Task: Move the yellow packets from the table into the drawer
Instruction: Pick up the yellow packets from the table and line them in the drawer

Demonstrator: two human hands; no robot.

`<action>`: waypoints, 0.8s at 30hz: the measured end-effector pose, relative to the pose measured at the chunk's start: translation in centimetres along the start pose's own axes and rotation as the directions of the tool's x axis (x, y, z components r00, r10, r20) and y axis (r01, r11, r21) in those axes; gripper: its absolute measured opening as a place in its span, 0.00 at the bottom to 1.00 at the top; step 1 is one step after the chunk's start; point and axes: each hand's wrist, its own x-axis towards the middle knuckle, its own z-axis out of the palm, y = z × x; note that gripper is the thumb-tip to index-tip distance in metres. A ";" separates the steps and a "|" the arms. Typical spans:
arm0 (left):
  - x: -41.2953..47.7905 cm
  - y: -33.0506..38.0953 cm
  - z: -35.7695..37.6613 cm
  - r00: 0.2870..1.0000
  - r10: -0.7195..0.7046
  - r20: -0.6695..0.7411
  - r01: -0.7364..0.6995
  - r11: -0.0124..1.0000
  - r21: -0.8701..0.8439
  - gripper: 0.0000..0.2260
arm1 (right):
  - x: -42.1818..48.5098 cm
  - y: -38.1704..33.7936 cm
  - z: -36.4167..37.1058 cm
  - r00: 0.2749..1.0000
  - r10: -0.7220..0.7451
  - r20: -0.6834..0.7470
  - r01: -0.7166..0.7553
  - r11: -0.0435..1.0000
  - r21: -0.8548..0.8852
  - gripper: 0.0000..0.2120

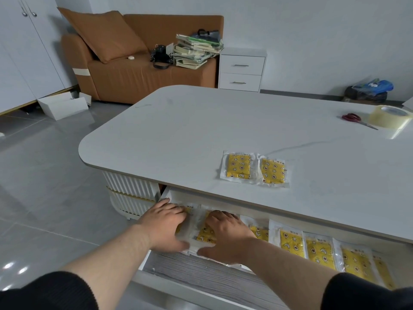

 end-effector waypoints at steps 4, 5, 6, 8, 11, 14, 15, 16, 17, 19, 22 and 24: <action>0.0 -0.1 -0.2 0.996 -0.022 -0.087 0.015 0.997 -0.078 0.38 | 0.5 0.1 -0.7 0.984 0.140 -0.110 -0.119 0.977 0.180 0.15; -0.1 -0.3 -0.1 0.995 -0.032 -0.096 0.023 0.995 -0.096 0.36 | 0.6 0.2 -0.8 0.983 0.149 -0.107 -0.127 0.974 0.188 0.16; 0.0 -0.5 -0.1 0.994 -0.047 -0.099 0.036 0.994 -0.104 0.31 | 0.7 0.3 -0.7 0.985 0.142 -0.095 -0.125 0.978 0.169 0.17; 0.1 -0.9 0.0 0.996 -0.055 -0.070 0.049 0.996 -0.077 0.24 | 0.9 0.4 -0.5 0.992 0.111 -0.066 -0.105 0.991 0.087 0.20; 0.1 -1.0 0.2 0.998 -0.063 -0.019 0.062 0.997 -0.045 0.26 | 1.1 0.7 -0.3 0.993 0.112 -0.024 -0.111 0.993 0.047 0.21; 0.3 -1.1 0.4 0.998 -0.067 -0.017 0.066 0.996 -0.055 0.25 | 1.2 0.8 -0.2 0.994 0.112 -0.016 -0.111 0.993 0.037 0.22; 0.3 -1.1 0.4 0.998 -0.064 -0.013 0.063 0.997 -0.048 0.25 | 1.2 0.8 -0.1 0.994 0.108 -0.017 -0.108 0.993 0.037 0.22; 0.3 -1.1 0.3 0.998 -0.064 -0.009 0.063 0.997 -0.041 0.25 | 1.2 0.8 -0.1 0.994 0.107 -0.016 -0.107 0.993 0.040 0.22; 0.3 -1.1 0.4 0.998 -0.064 -0.006 0.063 0.997 -0.038 0.25 | 1.2 0.9 0.0 0.994 0.107 -0.018 -0.106 0.993 0.044 0.22; 0.3 -1.1 0.3 0.998 -0.067 0.001 0.067 0.996 -0.050 0.25 | 1.2 0.9 0.1 0.993 0.112 -0.022 -0.111 0.992 0.054 0.22; 0.4 -1.0 0.2 0.997 -0.073 0.012 0.074 0.995 -0.064 0.25 | 1.1 0.8 0.1 0.993 0.114 -0.028 -0.112 0.991 0.070 0.23; 0.4 -1.0 0.0 0.997 -0.075 0.015 0.076 0.996 -0.053 0.25 | 1.1 0.8 0.1 0.993 0.112 -0.029 -0.110 0.992 0.068 0.23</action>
